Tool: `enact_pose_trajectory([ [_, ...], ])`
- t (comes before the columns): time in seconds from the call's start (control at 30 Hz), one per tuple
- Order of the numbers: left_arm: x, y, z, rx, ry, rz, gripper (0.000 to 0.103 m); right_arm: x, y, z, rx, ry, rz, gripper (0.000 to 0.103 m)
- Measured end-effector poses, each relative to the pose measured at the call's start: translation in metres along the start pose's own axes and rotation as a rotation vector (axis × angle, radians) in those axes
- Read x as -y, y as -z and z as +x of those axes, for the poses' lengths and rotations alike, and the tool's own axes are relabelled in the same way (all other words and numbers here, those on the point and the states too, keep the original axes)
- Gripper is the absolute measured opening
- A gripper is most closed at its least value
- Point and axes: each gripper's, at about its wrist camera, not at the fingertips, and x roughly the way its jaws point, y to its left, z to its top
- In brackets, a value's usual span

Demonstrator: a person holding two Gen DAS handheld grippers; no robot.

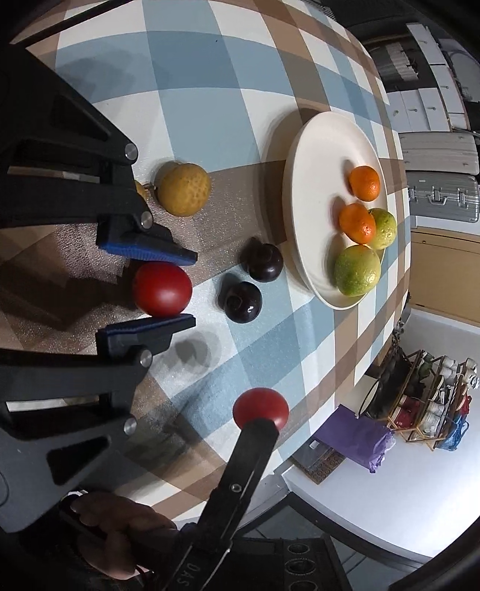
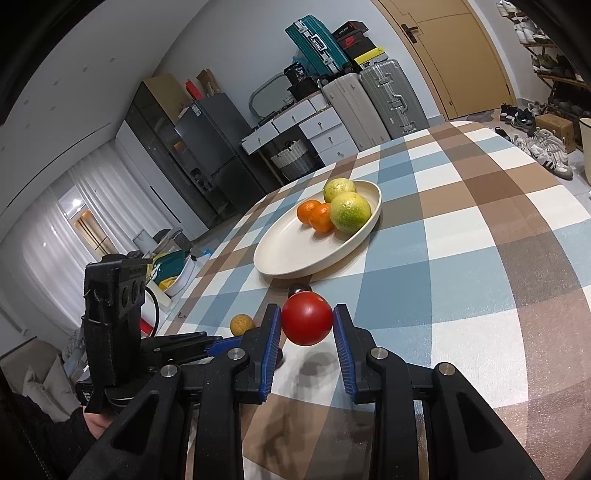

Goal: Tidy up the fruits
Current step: 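Grasp the other red tomato with the left gripper while the right gripper lifts its tomato, then lower both tomatoes onto the plate and open both grippers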

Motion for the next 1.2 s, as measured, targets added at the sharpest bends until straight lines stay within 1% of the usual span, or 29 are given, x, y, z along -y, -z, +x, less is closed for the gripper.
enact_pose_trajectory([
  [0.13,-0.003,-0.004,-0.005,0.01,0.019,-0.019,0.024,-0.001,-0.001,0.001,-0.004,0.001,-0.006,0.029],
  [0.27,-0.005,-0.014,-0.015,0.044,0.024,-0.017,0.024,-0.006,-0.008,0.004,-0.01,-0.008,-0.023,0.029],
  [0.53,-0.023,-0.053,-0.024,0.086,0.031,-0.034,0.024,-0.01,-0.033,0.027,-0.037,-0.05,-0.027,0.029],
  [0.77,-0.045,-0.09,-0.01,0.081,0.036,-0.066,0.024,-0.01,-0.06,0.056,-0.066,-0.057,-0.033,0.029],
  [0.97,-0.058,-0.117,0.008,0.065,0.043,-0.084,0.024,-0.003,-0.074,0.08,-0.109,-0.053,-0.021,0.029],
  [1.1,-0.068,-0.128,0.021,0.044,0.046,-0.113,0.024,0.003,-0.081,0.092,-0.13,-0.04,-0.014,0.029],
  [1.2,-0.078,-0.134,0.031,0.025,0.062,-0.149,0.024,0.006,-0.084,0.099,-0.145,-0.031,-0.016,0.029],
])
